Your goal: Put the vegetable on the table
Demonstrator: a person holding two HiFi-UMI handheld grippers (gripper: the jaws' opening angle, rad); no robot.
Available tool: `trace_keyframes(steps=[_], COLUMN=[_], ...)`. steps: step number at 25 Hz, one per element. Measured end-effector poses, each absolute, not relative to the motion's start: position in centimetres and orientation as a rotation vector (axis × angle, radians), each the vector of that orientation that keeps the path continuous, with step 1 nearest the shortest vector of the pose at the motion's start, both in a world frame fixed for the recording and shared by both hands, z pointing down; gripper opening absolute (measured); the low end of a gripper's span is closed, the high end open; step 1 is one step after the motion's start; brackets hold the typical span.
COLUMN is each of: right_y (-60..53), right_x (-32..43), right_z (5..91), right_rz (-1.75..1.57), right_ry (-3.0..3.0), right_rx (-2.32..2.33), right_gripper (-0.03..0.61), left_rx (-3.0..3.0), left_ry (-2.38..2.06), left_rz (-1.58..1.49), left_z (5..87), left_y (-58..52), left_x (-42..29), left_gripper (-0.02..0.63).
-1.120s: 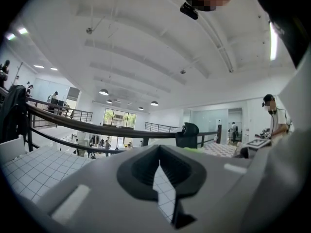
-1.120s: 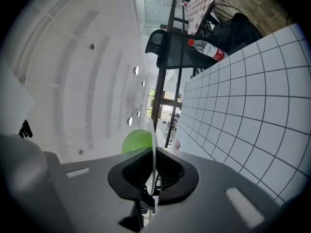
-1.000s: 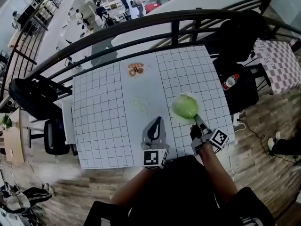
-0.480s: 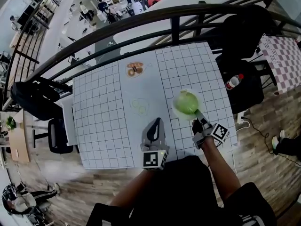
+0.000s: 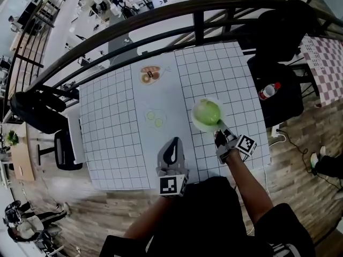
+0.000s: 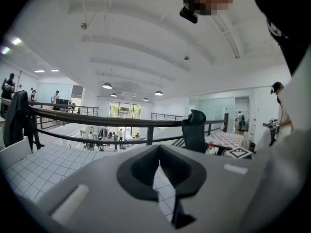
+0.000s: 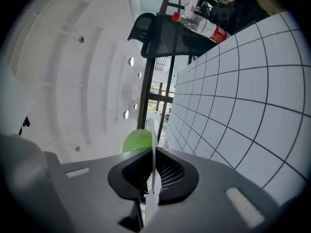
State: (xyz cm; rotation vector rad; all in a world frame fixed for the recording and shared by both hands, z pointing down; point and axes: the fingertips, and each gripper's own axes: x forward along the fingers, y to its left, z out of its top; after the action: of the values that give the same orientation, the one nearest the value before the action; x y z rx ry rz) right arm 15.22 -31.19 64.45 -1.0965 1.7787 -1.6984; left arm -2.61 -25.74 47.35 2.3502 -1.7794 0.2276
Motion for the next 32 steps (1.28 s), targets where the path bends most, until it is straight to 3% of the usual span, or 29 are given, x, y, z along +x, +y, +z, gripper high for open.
trace_keyframes(steps=[32], right_y=[-34.5], right_x=[14.1], right_z=[76.9], right_rz=[-1.850], right_ry=[1.759], right_rx=[-1.081], right_gripper=[0.011], left_rx=[2.160], left_ry=[-1.985], left_rz=[0.317], left_z=[50.4], left_y=[-26.1], left_x=[-6.2], left_gripper=[0.008])
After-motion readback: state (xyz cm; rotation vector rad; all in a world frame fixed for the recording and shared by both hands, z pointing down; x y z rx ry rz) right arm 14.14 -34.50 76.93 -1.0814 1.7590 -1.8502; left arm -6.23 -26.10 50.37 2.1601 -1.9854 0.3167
